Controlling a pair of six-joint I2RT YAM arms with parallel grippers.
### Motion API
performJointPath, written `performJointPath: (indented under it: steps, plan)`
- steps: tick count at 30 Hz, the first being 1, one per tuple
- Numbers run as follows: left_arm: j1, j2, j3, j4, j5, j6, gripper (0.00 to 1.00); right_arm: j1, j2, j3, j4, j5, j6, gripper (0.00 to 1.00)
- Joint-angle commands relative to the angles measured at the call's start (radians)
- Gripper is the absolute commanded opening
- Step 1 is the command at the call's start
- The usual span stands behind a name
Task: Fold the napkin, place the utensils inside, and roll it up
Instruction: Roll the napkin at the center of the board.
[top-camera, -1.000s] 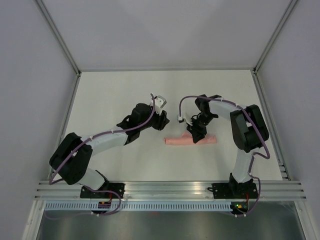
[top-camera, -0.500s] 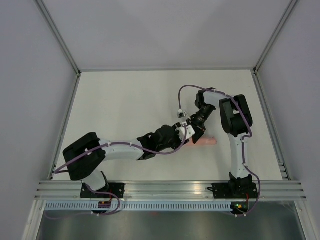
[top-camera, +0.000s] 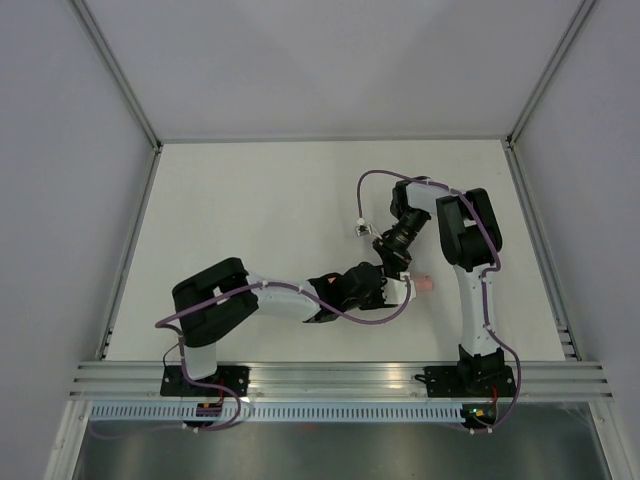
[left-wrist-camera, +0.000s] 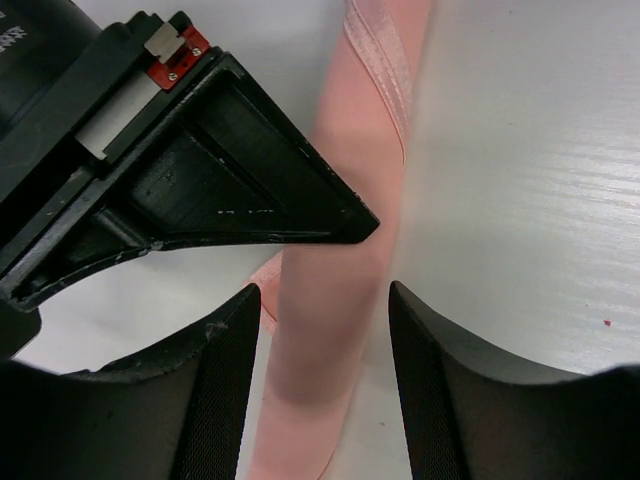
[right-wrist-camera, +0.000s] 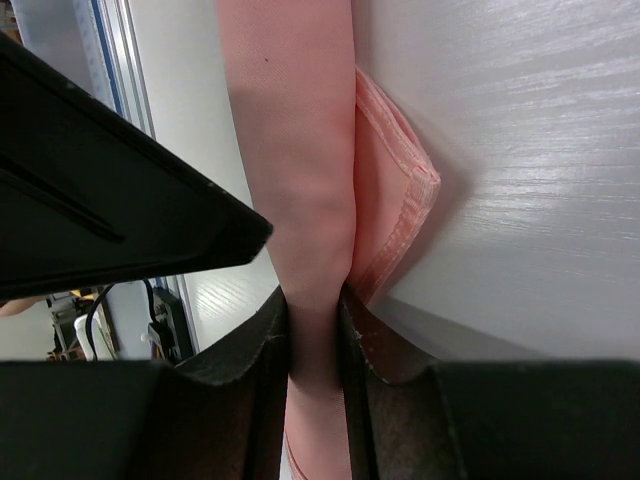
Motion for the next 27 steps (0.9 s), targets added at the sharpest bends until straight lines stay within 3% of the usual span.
performJointPath:
  steps: [1,9,13,17,21,27]
  plan:
    - [0.001,0.04,0.049,-0.005,-0.021,0.078,0.6,-0.004,0.05,0.005,0.101,0.058,-0.059,0.31]
    - [0.017,0.085,0.071,-0.02,-0.018,0.081,0.55,-0.004,0.054,0.003,0.097,0.062,-0.059,0.31]
    - [0.034,0.098,0.097,-0.091,0.048,0.062,0.35,-0.004,0.056,0.003,0.097,0.062,-0.059,0.31]
    - [0.056,0.126,0.146,-0.197,0.145,0.033,0.25,-0.002,0.054,0.005,0.095,0.065,-0.06,0.32]
    - [0.07,0.152,0.184,-0.286,0.236,0.013,0.15,-0.005,0.044,0.003,0.11,0.067,-0.048,0.44]
    - [0.095,0.18,0.221,-0.373,0.315,-0.024,0.13,-0.013,-0.051,-0.017,0.238,0.077,0.1,0.57]
